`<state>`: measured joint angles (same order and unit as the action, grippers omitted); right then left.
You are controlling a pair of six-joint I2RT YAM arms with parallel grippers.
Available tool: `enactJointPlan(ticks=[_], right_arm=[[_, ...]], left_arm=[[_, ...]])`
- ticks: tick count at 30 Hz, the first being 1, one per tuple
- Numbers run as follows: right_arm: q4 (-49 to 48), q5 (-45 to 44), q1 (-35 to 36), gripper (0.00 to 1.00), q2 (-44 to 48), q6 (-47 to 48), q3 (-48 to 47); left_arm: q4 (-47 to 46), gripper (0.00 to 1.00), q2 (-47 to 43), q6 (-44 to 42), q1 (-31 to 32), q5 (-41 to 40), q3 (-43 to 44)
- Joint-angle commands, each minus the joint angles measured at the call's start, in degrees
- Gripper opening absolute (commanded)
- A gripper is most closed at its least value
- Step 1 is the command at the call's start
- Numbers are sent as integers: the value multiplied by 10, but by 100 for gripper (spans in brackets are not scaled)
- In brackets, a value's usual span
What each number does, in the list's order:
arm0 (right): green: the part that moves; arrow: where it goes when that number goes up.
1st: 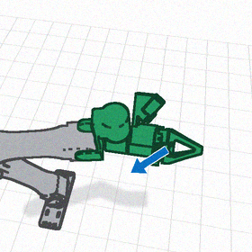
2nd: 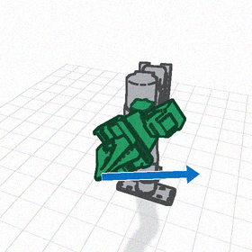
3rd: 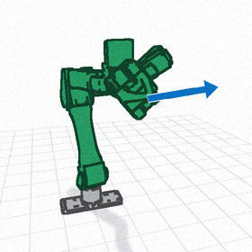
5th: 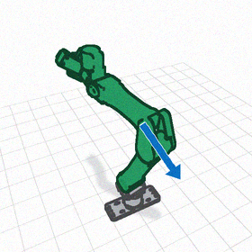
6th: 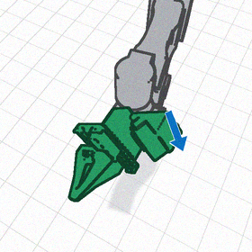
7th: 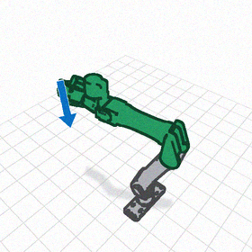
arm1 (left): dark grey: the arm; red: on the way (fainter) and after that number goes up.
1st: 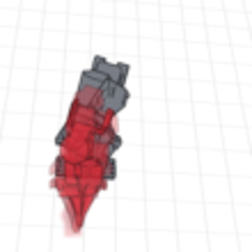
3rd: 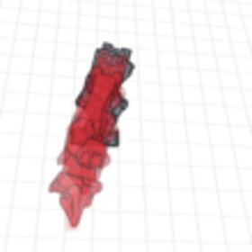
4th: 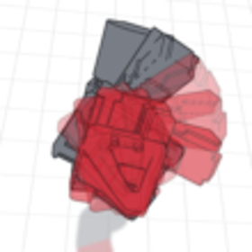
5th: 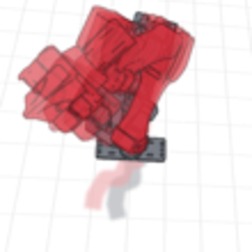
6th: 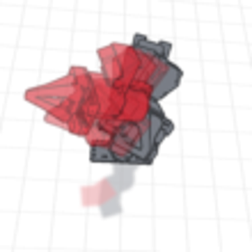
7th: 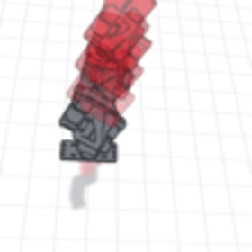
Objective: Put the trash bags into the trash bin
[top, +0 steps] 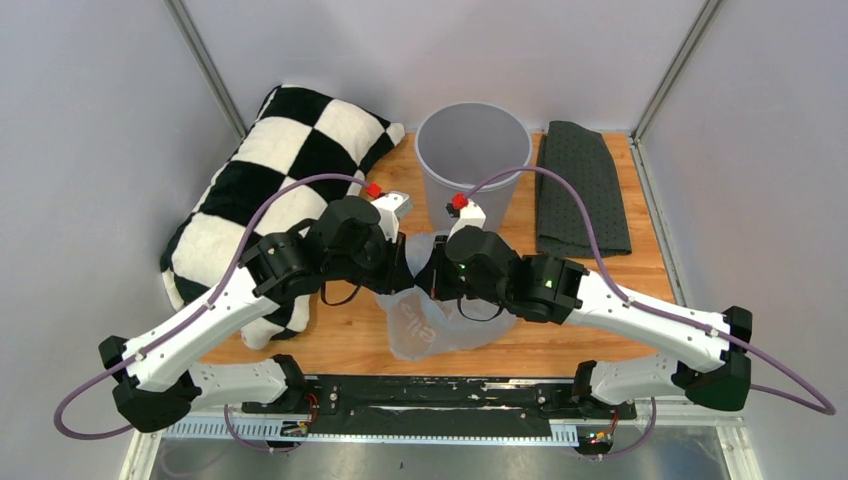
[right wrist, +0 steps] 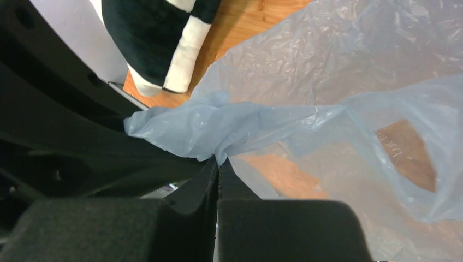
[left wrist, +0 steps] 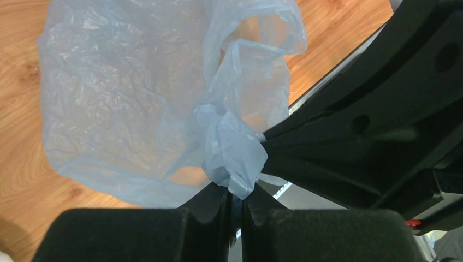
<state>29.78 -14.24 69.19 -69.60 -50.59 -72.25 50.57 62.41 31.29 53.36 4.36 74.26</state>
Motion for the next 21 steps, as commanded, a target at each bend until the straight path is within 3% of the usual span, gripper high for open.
enactJointPlan(ticks=[1,4,16,21], right_arm=[[-76,1,-16,0,-8,-44,-1],[-82,-15,-22,0,-5,-61,0],[-110,-19,-39,0,-13,-105,6],[-122,-16,-39,0,-11,-117,11]], left_arm=[[-3,12,15,-24,-4,40,16],[-3,16,13,-24,-4,39,18],[-7,51,-8,-11,-4,23,21],[-9,53,-15,-2,-3,-32,20]])
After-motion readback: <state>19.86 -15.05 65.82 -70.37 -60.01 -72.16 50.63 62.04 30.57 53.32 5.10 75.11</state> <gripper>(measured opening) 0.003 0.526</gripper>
